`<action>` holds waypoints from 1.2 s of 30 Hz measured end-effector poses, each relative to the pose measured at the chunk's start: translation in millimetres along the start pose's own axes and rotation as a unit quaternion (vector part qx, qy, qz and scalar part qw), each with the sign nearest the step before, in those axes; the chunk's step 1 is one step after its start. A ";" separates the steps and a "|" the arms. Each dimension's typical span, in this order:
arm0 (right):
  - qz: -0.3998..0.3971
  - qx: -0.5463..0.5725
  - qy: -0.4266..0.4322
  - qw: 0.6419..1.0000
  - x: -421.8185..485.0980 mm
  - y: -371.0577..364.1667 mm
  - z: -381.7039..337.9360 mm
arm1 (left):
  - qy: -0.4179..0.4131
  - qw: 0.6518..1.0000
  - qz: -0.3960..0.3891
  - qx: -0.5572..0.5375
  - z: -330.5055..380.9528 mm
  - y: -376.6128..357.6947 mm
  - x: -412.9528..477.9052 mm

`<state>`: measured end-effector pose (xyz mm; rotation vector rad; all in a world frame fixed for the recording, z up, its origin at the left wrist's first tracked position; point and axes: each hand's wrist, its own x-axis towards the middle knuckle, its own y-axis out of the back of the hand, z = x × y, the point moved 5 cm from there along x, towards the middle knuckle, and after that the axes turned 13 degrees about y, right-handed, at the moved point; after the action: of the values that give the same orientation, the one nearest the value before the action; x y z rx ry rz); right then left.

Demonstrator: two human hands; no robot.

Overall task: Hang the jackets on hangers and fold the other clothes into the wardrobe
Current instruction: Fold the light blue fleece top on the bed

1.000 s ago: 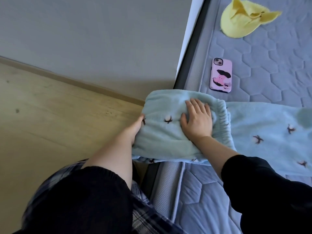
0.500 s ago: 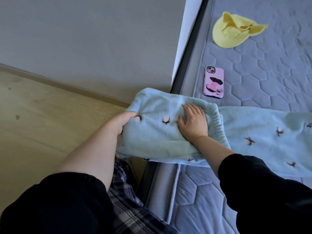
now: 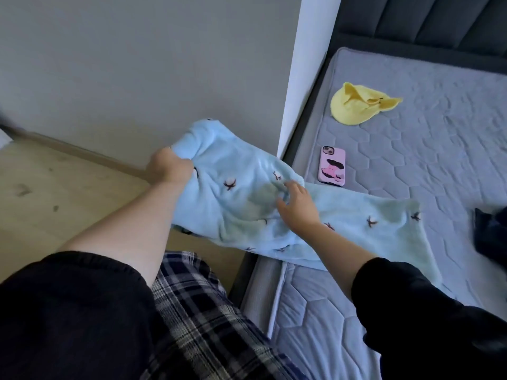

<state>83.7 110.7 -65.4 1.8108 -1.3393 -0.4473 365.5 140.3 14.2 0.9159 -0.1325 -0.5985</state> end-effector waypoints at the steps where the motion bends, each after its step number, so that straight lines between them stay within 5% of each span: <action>1: -0.012 0.035 -0.030 0.999 2.0 2.8 -2.6 | -0.014 1.000 -0.001 0.010 9.3 8.5 -2.7; 4: -0.022 0.185 -0.144 0.972 7.3 15.9 -2.9 | -0.087 0.990 -0.057 0.098 50.3 12.1 -31.8; 8: 0.030 0.477 -0.265 0.837 10.5 45.8 7.5 | -0.199 0.959 -0.164 0.115 99.7 -14.4 -100.7; 10: 0.034 0.537 -0.268 0.799 10.1 77.0 19.7 | -0.196 0.928 -0.315 0.027 109.6 -36.0 -136.9; 13: -0.007 0.521 -0.274 0.808 -2.2 120.1 46.5 | -0.097 0.797 -0.592 -0.067 106.6 -65.7 -194.9; 15: -0.060 0.453 -0.296 0.839 -18.9 126.7 69.3 | -0.111 0.769 -0.630 -0.014 99.7 -83.3 -213.9; 19: -0.143 0.406 -0.314 0.846 -45.3 92.4 84.1 | -0.124 0.782 -0.611 0.003 77.1 -114.0 -221.7; 23: -0.062 0.391 -0.303 0.867 -41.3 67.0 71.6 | -0.062 0.796 -0.591 -0.116 59.2 -122.0 -206.2; 27: 0.007 0.417 -0.274 0.867 -29.6 70.1 61.7 | 0.048 0.846 -0.449 -0.283 44.6 -126.4 -165.6; 29: 0.046 0.449 -0.261 0.853 -21.5 84.8 53.8 | -0.029 0.911 -0.334 -0.239 37.5 -122.3 -145.3; 31: 0.054 0.483 -0.250 0.838 -16.3 108.3 47.4 | -0.151 0.941 -0.254 -0.165 40.6 -118.1 -145.2; 36: 0.126 0.471 -0.269 0.831 -33.5 176.9 79.4 | -0.364 0.888 -0.211 -0.185 88.1 -120.8 -191.5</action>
<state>-93.2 92.1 18.6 2.3017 -2.4719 -0.1313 123.3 125.8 1.2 0.3023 -0.4837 -1.3139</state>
